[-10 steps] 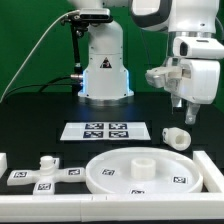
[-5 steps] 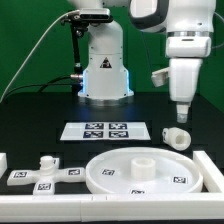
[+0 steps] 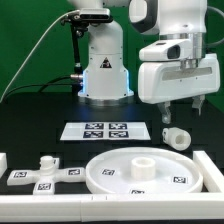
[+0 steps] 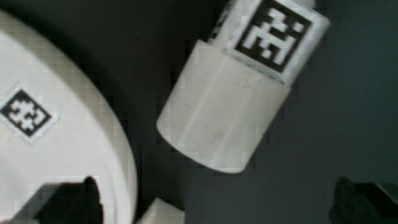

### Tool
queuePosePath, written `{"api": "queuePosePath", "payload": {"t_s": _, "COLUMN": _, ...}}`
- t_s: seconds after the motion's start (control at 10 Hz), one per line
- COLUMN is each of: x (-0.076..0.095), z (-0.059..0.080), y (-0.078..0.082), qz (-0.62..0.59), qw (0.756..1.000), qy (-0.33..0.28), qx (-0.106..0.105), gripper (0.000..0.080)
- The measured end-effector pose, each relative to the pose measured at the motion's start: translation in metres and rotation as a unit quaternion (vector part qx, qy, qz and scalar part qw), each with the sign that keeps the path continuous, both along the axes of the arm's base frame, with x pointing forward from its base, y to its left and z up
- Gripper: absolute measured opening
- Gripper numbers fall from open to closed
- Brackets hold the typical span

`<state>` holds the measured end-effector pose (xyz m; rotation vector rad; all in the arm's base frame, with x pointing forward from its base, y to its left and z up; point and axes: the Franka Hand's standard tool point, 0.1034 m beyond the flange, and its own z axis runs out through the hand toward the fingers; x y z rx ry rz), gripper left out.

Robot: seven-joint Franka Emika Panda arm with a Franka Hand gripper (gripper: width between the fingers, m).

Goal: Assemble round table

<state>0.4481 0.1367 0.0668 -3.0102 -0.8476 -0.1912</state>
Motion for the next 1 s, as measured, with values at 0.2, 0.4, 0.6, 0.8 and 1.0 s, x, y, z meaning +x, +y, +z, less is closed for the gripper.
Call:
{"api": "queuePosePath", "payload": {"t_s": 0.2, "x": 0.001, "z": 0.000, "y": -0.002, "qz": -0.100, "qw": 0.995, "qy": 0.023, "qx": 0.008, "gripper": 0.0649}}
{"api": "queuePosePath", "payload": {"t_s": 0.4, "x": 0.009, "z": -0.002, "y": 0.002, "qz": -0.233, "qw": 0.971, "qy": 0.026, "qx": 0.037, "gripper": 0.0649}}
{"api": "queuePosePath", "payload": {"t_s": 0.6, "x": 0.007, "z": -0.003, "y": 0.001, "qz": -0.214, "qw": 0.976, "qy": 0.038, "qx": 0.029, "gripper": 0.0649}}
{"api": "queuePosePath", "payload": {"t_s": 0.8, "x": 0.005, "z": -0.004, "y": -0.001, "qz": -0.211, "qw": 0.976, "qy": 0.046, "qx": 0.024, "gripper": 0.0649}}
{"api": "queuePosePath", "payload": {"t_s": 1.0, "x": 0.012, "z": -0.001, "y": -0.018, "qz": -0.224, "qw": 0.962, "qy": 0.152, "qx": -0.030, "gripper": 0.0649}}
